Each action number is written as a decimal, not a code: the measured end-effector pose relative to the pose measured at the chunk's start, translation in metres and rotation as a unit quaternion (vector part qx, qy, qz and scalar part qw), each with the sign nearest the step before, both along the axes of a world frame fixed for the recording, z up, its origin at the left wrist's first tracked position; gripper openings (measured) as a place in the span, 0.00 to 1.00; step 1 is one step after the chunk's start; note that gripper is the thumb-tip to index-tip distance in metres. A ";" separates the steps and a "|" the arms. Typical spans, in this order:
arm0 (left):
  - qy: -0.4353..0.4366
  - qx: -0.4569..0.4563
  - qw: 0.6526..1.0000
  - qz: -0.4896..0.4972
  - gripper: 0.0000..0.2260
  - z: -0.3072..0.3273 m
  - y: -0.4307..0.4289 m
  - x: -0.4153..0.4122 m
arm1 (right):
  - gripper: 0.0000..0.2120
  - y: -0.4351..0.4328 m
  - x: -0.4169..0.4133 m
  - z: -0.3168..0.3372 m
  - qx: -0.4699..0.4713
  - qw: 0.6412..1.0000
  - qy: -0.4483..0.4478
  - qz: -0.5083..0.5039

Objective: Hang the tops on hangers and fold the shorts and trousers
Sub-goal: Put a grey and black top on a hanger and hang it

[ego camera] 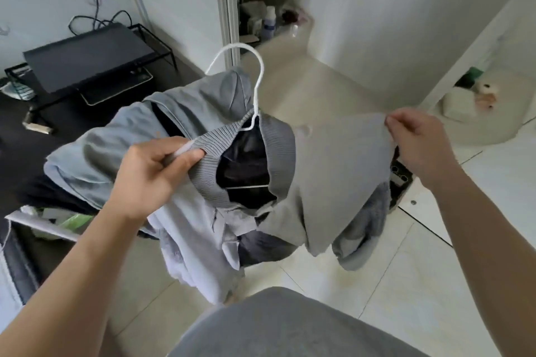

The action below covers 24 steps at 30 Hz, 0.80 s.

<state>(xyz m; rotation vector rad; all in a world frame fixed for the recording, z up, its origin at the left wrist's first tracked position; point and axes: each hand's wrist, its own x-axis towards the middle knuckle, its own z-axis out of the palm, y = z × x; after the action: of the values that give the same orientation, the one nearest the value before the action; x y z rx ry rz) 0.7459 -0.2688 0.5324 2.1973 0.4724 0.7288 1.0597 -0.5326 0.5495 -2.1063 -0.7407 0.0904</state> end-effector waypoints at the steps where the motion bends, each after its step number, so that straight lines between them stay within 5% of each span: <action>1: -0.018 -0.046 0.998 -0.027 0.22 0.002 0.011 0.007 | 0.08 0.013 0.002 0.002 -0.029 0.999 0.029 -0.008; 7: -0.060 -0.109 0.988 -0.093 0.15 0.014 0.085 0.052 | 0.09 0.049 -0.032 0.018 0.019 0.998 0.029 0.054; 13: 0.015 -0.090 0.988 -0.127 0.16 0.015 0.140 0.102 | 0.07 0.067 -0.066 0.029 -0.076 0.994 -0.066 0.038; 19: 0.054 -0.025 0.971 -0.230 0.14 0.014 0.142 0.172 | 0.10 0.048 -0.091 0.036 -0.063 0.997 0.005 -0.054; 24: 0.027 0.050 0.964 -0.261 0.13 0.029 0.122 0.235 | 0.10 0.042 -0.108 0.053 0.067 0.981 0.097 -0.157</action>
<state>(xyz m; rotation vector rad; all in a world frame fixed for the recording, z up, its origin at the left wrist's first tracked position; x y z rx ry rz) 0.9807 -0.1466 0.5616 2.2952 -0.1274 0.4107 0.9521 -0.4905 0.6028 -2.0244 -0.2861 0.0705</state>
